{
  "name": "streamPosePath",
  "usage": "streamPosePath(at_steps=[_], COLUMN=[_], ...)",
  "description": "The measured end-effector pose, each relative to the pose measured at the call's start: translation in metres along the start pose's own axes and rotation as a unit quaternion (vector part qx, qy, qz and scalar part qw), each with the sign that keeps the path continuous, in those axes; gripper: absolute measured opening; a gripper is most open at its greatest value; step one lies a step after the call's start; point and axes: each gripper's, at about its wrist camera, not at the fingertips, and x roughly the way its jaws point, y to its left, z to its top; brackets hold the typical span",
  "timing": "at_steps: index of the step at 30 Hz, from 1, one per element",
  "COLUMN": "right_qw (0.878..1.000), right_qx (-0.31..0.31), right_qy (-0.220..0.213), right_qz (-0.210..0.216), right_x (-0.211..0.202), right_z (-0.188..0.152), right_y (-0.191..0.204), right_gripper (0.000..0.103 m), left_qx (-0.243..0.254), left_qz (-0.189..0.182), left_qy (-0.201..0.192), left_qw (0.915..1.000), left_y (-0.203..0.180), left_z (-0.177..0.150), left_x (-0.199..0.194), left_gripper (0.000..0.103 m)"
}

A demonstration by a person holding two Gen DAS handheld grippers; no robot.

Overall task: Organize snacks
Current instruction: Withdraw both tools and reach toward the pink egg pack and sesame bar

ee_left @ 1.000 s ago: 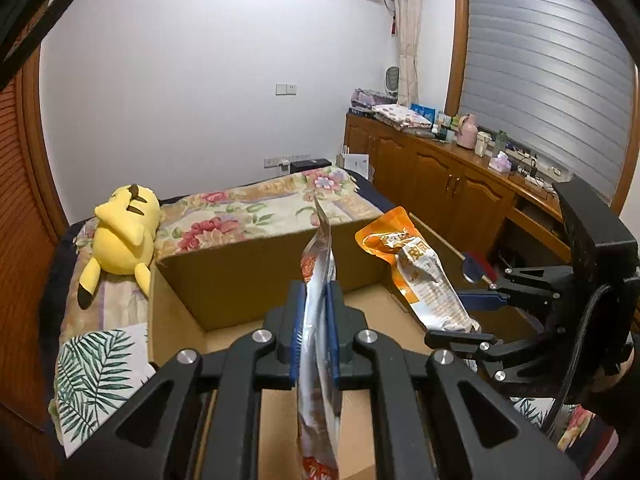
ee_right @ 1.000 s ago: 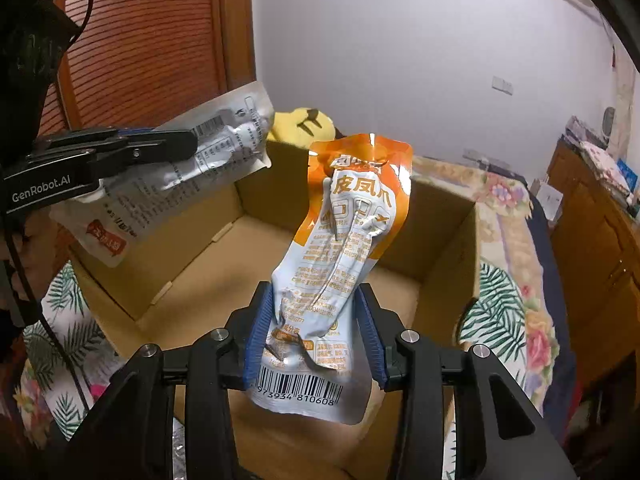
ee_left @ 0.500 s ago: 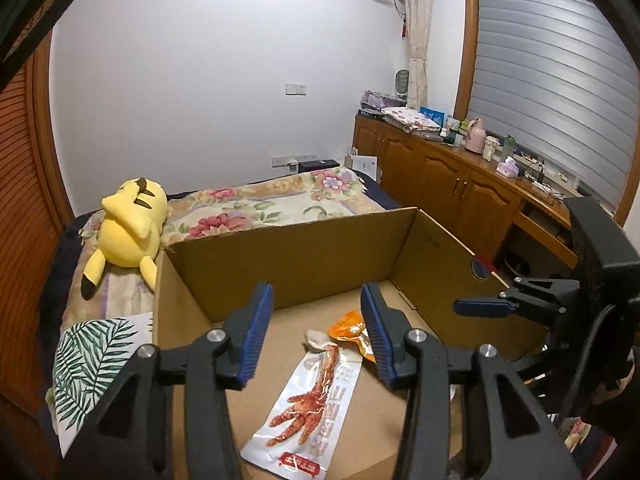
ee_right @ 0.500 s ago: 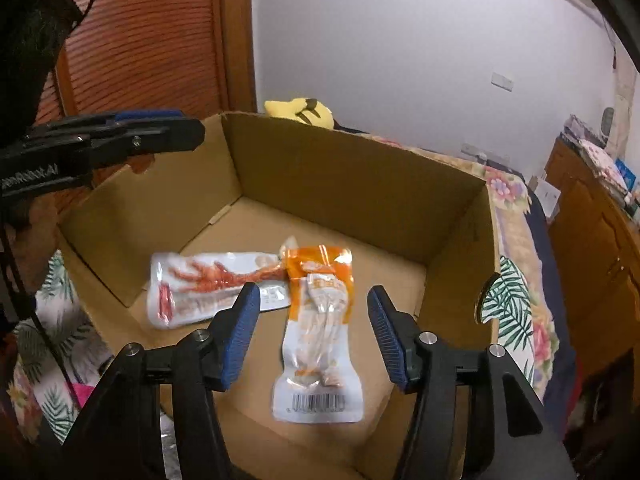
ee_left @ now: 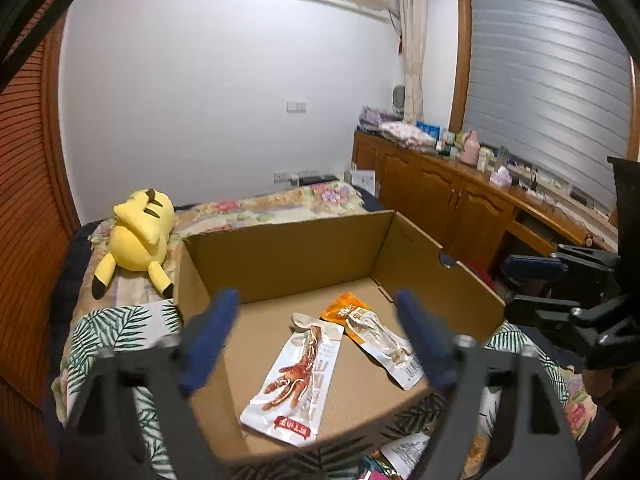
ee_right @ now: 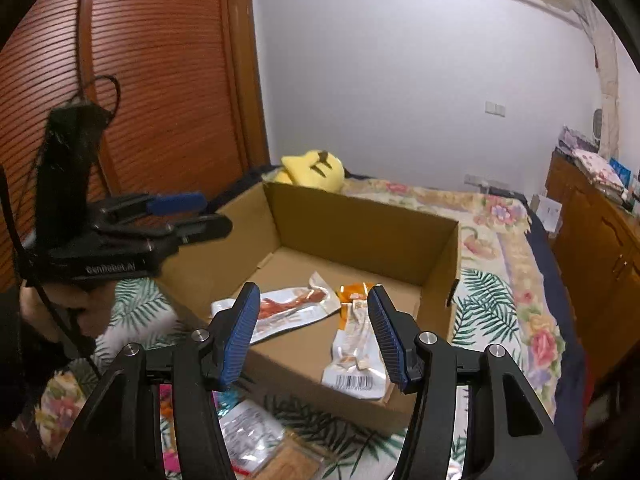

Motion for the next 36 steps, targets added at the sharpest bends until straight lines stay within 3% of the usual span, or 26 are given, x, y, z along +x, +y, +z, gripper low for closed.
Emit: streamPosePath(at_steps=[10, 22, 29, 36], right_qw=[1.0, 0.998, 0.997, 0.996], right_qx=[0.012, 0.059, 0.063, 0.082], right_qy=[0.004, 0.031, 0.031, 0.031], right_qz=[-0.012, -0.002, -0.014, -0.011], right_x=[-0.039, -0.033, -0.026, -0.018], right_z=[-0.056, -0.129, -0.147, -0.157], right_y=[0.02, 0.026, 0.032, 0.031], right_gripper=[0.064, 0.065, 0.065, 0.065], left_qx=[-0.018, -0.038, -0.061, -0.069], left_qz=[0.018, 0.061, 0.083, 0.091], left_qy=[0.003, 0.023, 0.028, 0.059], left_qw=[0.9997, 0.9972, 0.9942, 0.9917], left_y=[-0.017, -0.042, -0.05, -0.062], left_z=[-0.054, -0.124, -0.159, -0.182], left_x=[-0.042, -0.056, -0.059, -0.048], left_gripper=[0.092, 0.092, 0.095, 0.095])
